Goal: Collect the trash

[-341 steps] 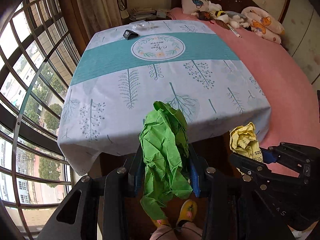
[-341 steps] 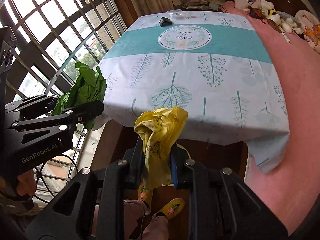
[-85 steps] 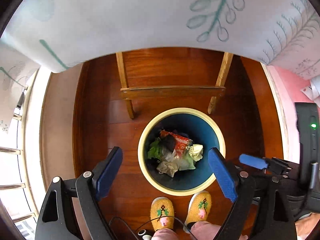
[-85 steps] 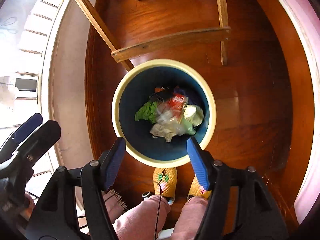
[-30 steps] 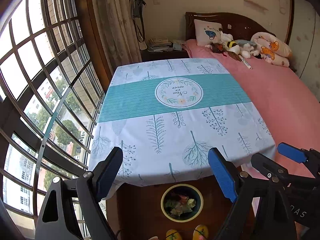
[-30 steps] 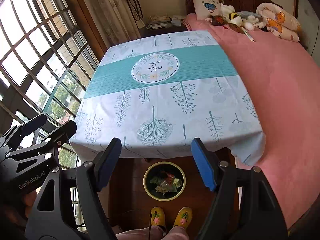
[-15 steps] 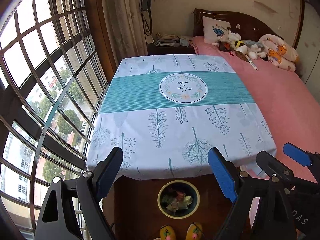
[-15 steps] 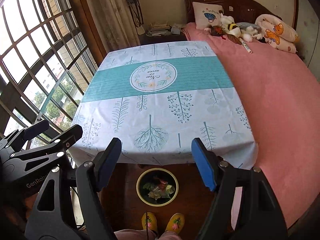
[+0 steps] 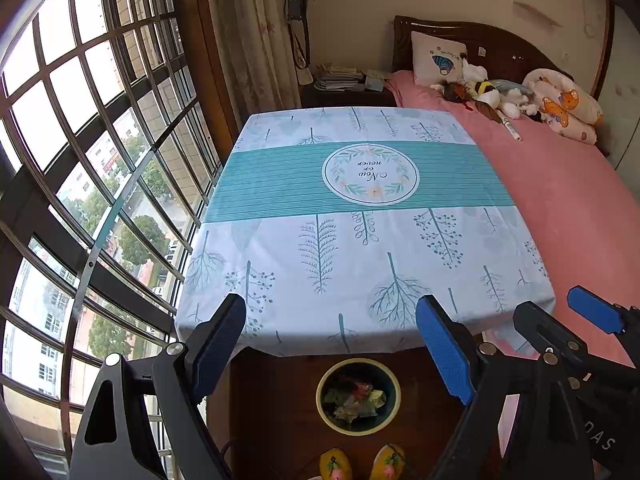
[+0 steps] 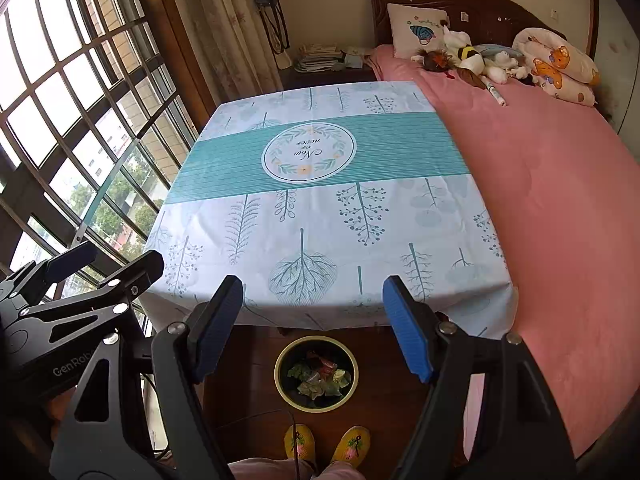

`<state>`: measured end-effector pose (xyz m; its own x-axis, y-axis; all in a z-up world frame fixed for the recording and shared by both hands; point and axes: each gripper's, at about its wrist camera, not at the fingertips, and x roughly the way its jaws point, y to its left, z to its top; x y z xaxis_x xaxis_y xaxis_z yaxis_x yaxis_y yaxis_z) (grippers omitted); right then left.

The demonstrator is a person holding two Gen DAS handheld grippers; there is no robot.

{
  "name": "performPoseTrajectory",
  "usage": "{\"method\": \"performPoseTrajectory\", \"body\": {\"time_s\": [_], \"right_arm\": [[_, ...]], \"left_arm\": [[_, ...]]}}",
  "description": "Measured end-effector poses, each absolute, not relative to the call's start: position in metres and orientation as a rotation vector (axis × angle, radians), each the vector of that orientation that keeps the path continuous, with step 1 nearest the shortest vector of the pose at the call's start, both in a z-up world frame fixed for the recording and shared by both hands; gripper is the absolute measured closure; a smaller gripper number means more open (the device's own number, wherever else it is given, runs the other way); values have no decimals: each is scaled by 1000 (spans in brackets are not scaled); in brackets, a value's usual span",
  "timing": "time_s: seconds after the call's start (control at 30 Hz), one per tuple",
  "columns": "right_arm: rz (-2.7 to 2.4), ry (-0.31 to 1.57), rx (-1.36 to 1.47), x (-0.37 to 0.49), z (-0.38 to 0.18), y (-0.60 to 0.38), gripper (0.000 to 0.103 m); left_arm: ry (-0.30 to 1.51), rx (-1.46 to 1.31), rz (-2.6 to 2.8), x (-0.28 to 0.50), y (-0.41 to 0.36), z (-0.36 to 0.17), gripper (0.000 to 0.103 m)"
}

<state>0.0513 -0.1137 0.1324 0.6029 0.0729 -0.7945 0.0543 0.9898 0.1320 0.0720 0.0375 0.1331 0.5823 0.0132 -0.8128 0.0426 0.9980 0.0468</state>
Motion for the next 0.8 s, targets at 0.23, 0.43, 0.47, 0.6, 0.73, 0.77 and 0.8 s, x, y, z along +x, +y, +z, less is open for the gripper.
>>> {"method": "performPoseTrajectory", "body": {"time_s": [0.23, 0.43, 0.47, 0.6, 0.73, 0.77, 0.8], "right_arm": [[8, 925, 150, 51, 132, -112, 33], [22, 932, 152, 48, 128, -111, 33], [25, 933, 150, 48, 127, -112, 33], [32, 937, 152, 48, 125, -112, 33], [49, 946, 151, 55, 119, -122, 33], [52, 947, 149, 55, 118, -122, 33], [55, 947, 148, 55, 118, -121, 33]], "left_arm": [[952, 64, -15, 72, 38, 132, 15], [968, 53, 9, 66, 31, 129, 15], [970, 51, 13, 67, 29, 129, 15], [977, 52, 24, 69, 24, 128, 15], [983, 49, 36, 69, 21, 127, 16], [985, 48, 38, 69, 20, 127, 16], [987, 48, 42, 69, 20, 127, 16]]}}
